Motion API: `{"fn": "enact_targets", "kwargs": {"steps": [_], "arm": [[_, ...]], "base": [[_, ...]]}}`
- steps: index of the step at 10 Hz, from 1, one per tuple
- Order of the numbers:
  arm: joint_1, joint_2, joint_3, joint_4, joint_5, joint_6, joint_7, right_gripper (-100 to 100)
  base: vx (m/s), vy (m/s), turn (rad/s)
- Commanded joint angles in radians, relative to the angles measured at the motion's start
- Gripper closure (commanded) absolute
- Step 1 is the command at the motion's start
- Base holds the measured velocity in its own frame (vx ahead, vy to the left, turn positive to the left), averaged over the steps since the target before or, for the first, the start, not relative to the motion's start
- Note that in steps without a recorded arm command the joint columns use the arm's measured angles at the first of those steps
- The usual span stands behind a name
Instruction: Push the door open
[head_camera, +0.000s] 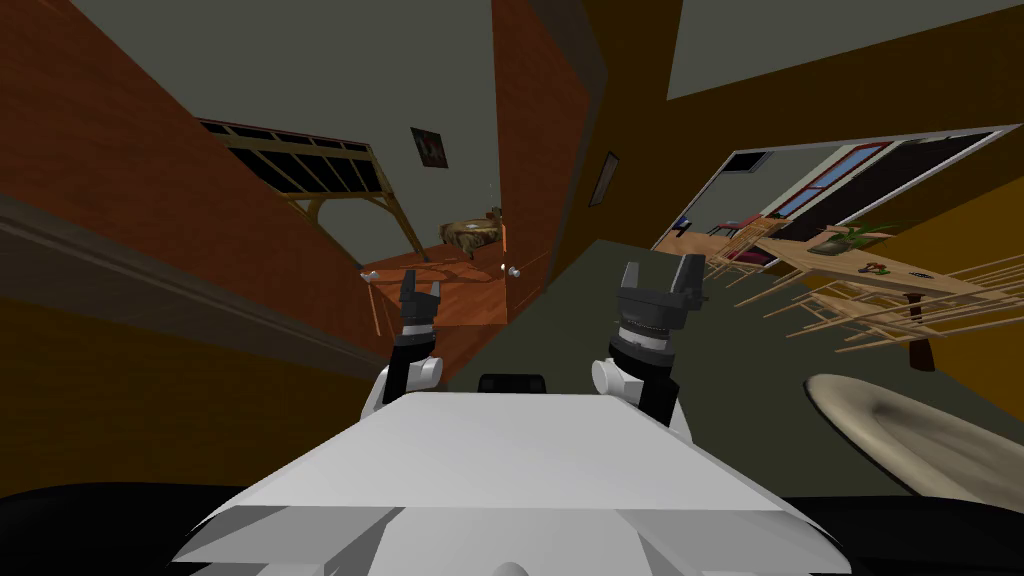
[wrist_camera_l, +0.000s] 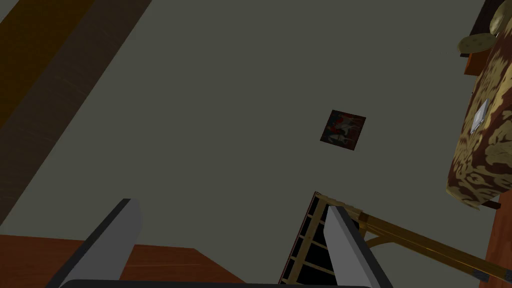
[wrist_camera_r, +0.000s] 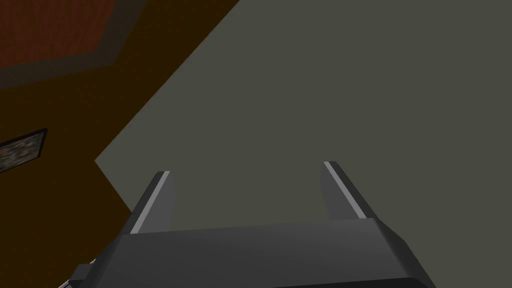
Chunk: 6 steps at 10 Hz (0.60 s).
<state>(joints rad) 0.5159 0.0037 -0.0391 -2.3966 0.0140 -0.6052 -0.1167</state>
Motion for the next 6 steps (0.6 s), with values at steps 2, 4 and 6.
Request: {"fn": "enact_targets", "kwargs": {"steps": [2,4,6], "arm": [[-0.013,-0.009,0.020,0.043,0.013,-0.006,0.040,-100],[-0.026,-0.017,0.041,0.086,0.026,-0.011,0.079,-100],[-0.044,-0.026,0.068,0.144,0.043,-0.018,0.132,-100]], "base": [[0.100,-0.018,-0.017],[0.120,-0.027,-0.015],[0.151,-0.047,-0.022]]}}
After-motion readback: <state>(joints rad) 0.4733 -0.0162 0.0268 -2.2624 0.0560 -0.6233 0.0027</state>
